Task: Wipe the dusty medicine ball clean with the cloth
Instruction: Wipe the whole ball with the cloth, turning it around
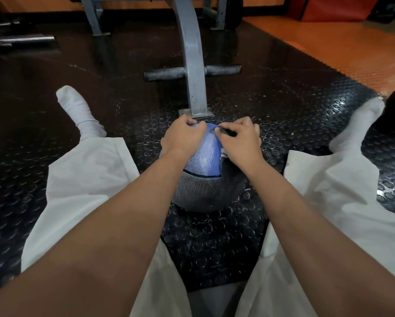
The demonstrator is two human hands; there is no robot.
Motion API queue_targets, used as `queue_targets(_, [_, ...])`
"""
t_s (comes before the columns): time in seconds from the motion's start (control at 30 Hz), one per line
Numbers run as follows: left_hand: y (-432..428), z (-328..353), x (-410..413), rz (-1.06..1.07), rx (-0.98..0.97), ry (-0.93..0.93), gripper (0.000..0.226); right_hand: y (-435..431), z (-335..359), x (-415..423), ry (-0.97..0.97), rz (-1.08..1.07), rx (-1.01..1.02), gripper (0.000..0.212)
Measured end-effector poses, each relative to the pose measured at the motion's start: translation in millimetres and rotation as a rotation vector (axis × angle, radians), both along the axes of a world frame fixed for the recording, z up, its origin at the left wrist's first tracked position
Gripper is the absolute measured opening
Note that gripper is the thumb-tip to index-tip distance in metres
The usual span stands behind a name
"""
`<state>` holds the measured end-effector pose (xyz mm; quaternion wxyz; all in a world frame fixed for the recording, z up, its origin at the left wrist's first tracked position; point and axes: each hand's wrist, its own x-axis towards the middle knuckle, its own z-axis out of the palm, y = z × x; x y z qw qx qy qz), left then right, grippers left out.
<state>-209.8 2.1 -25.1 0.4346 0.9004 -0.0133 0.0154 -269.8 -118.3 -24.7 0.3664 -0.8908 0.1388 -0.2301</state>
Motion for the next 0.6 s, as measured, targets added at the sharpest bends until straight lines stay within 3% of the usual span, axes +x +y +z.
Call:
queue_targets(0.27, [7, -1, 3, -0.019, -0.022, 0.007, 0.016, 15, -32, -48, -0.264, 0.133, -0.138, 0.028])
queue_targets(0.47, [1, -4, -2, 0.009, -0.016, -0.025, 0.019, 8, 3, -2, 0.044, -0.003, -0.139, 0.028])
queue_targets(0.6, [2, 1, 3, 0.019, -0.006, 0.015, 0.016, 14, -11, -17, -0.076, 0.034, -0.164, 0.022])
